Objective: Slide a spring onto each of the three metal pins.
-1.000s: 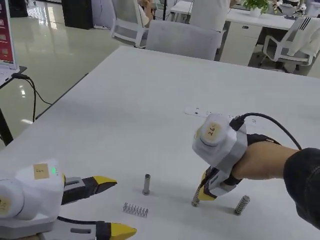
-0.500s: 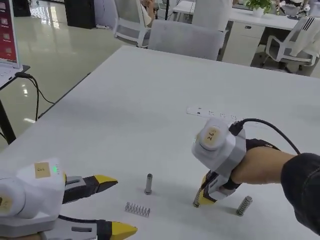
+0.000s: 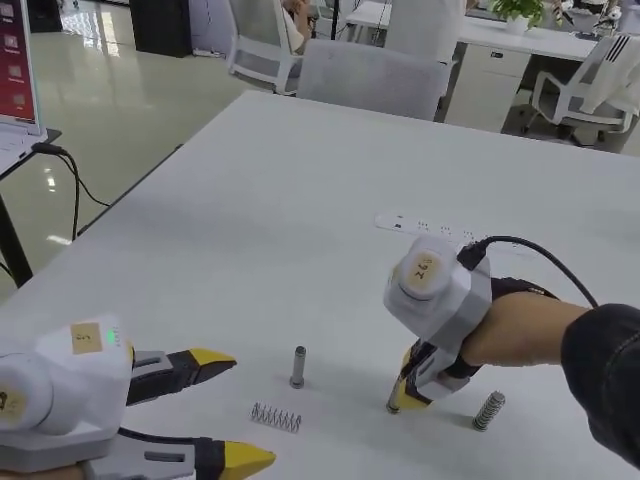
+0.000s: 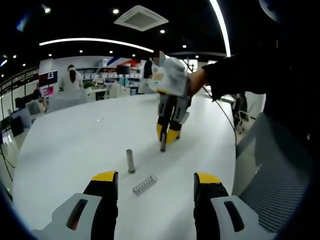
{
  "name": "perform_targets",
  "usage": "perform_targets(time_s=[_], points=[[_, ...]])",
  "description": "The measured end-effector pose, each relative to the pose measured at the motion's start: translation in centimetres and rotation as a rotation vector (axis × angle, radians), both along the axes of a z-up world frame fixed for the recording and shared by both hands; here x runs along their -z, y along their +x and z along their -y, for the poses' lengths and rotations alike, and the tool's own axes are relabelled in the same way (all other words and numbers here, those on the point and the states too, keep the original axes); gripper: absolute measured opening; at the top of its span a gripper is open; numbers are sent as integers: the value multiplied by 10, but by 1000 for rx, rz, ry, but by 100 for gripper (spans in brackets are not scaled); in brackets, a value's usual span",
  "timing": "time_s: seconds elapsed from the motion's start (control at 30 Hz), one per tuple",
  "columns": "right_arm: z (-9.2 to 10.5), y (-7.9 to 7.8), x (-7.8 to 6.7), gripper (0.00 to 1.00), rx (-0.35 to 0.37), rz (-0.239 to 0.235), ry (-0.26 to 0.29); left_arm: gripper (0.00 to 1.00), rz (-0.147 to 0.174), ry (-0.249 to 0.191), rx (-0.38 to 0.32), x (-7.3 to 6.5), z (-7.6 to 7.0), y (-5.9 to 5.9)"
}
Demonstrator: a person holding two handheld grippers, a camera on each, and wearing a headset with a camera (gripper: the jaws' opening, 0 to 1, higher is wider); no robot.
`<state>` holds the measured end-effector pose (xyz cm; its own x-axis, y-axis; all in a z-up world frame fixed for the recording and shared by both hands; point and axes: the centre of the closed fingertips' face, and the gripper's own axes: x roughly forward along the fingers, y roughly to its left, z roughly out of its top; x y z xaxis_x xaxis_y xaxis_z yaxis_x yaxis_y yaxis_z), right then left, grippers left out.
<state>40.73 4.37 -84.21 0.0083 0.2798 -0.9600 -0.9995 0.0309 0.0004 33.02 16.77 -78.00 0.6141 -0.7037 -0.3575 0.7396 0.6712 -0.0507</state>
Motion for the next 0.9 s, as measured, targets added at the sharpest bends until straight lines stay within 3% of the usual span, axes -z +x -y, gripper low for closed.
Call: perform_targets(time_s=[0.47, 0.9], points=[[-8, -2, -16, 16, -22, 30, 24, 56, -1, 0, 2, 1, 0, 0], [-41, -17, -38, 16, -61, 44, 97, 55, 2, 4, 2, 0, 0, -3]])
